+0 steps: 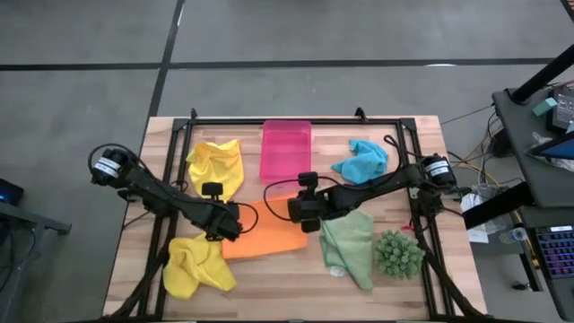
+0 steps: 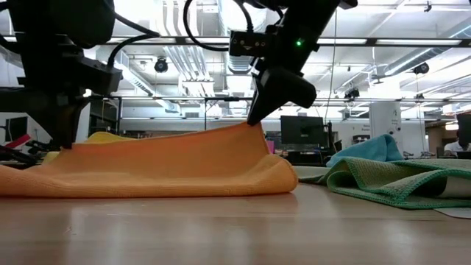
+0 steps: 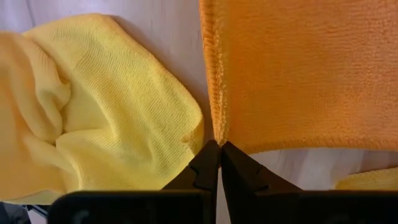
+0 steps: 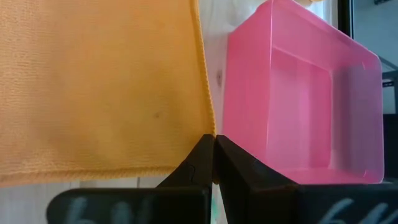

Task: Fold microfiber towels
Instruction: Fold the orange towel

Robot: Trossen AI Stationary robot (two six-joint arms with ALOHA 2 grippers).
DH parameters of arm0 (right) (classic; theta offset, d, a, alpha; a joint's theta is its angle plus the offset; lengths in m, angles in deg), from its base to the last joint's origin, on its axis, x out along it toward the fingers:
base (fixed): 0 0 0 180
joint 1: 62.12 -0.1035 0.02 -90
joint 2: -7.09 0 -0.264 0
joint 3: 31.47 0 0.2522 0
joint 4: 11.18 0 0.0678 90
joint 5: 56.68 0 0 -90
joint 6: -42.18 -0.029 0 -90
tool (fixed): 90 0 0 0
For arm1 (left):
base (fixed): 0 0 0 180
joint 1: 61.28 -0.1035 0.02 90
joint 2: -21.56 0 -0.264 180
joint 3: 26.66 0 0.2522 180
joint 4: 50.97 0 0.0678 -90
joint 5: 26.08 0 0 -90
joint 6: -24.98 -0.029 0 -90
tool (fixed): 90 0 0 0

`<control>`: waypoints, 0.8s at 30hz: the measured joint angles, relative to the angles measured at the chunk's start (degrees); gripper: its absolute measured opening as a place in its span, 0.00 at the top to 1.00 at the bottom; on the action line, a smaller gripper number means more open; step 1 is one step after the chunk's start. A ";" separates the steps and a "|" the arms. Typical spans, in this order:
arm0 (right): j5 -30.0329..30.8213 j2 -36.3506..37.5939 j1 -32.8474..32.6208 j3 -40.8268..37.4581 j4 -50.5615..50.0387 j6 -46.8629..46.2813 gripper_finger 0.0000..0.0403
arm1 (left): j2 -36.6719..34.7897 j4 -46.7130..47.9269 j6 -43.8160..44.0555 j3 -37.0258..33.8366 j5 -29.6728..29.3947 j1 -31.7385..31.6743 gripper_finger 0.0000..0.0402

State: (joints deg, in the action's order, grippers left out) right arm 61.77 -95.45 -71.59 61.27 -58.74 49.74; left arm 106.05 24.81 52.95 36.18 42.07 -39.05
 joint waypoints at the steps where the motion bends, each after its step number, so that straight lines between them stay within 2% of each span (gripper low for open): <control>1: -0.03 0.00 0.04 0.00 0.13 -0.01 0.98 | 0.00 -0.02 0.02 0.00 -0.02 -0.06 1.00; 17: 0.02 0.00 1.93 -0.07 1.57 -0.05 0.83 | 0.00 0.09 0.35 -1.10 -1.18 -0.35 1.00; 20: 0.04 0.00 2.12 -0.07 1.55 -0.44 0.81 | 0.00 0.07 1.32 -2.16 -1.20 -0.94 0.96; 24: 0.04 0.00 2.13 -0.07 1.53 -0.46 0.77 | 0.00 0.07 1.57 -3.08 -1.20 -1.29 0.85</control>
State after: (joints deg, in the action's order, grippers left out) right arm 61.81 -95.45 -69.45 61.20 -57.21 49.29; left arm 106.05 24.87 54.52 33.09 40.87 -40.33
